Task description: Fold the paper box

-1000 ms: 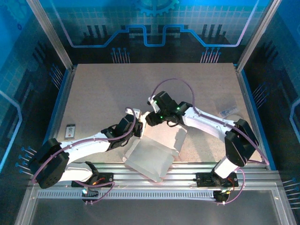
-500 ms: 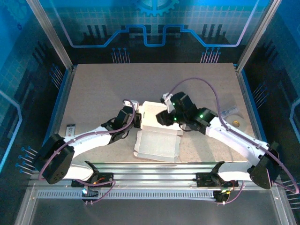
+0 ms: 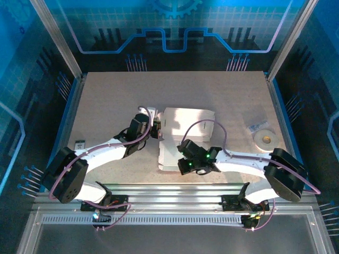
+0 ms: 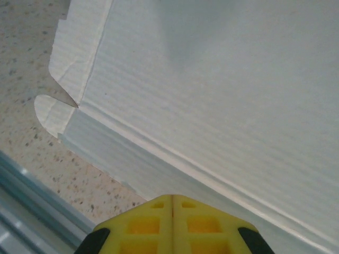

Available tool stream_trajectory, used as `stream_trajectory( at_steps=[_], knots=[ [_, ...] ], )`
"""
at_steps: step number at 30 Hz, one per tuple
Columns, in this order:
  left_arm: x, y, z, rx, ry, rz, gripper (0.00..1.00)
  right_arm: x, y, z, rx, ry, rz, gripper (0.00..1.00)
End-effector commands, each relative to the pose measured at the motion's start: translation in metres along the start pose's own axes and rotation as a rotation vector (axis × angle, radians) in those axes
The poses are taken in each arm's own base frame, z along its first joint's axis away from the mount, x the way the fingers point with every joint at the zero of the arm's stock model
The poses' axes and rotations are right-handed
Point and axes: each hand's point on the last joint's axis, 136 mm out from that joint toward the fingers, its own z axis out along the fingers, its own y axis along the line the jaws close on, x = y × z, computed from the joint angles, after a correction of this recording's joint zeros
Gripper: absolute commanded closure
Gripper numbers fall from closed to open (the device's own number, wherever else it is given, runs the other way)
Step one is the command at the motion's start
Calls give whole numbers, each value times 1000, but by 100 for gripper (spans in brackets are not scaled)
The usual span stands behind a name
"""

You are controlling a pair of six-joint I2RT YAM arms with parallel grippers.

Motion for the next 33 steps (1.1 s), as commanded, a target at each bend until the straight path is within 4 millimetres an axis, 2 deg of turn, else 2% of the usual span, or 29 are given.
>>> stream_trajectory(
  at_steps=[1, 9, 17, 26, 33],
  knots=[
    [-3, -10, 1, 76, -32, 28, 94, -10, 4, 10, 5, -55, 80, 100],
    [10, -9, 4, 83, 12, 59, 91, -4, -3, 27, 50, -28, 98, 100],
    [5, -10, 4, 118, 94, 121, 86, 12, -11, 41, 92, 20, 83, 100],
    [-3, 1, 9, 164, 206, 78, 84, 17, -13, 46, 122, 25, 63, 100],
    [3, 12, 23, 135, 324, 52, 81, 21, -18, 47, 149, 33, 54, 100]
  ],
)
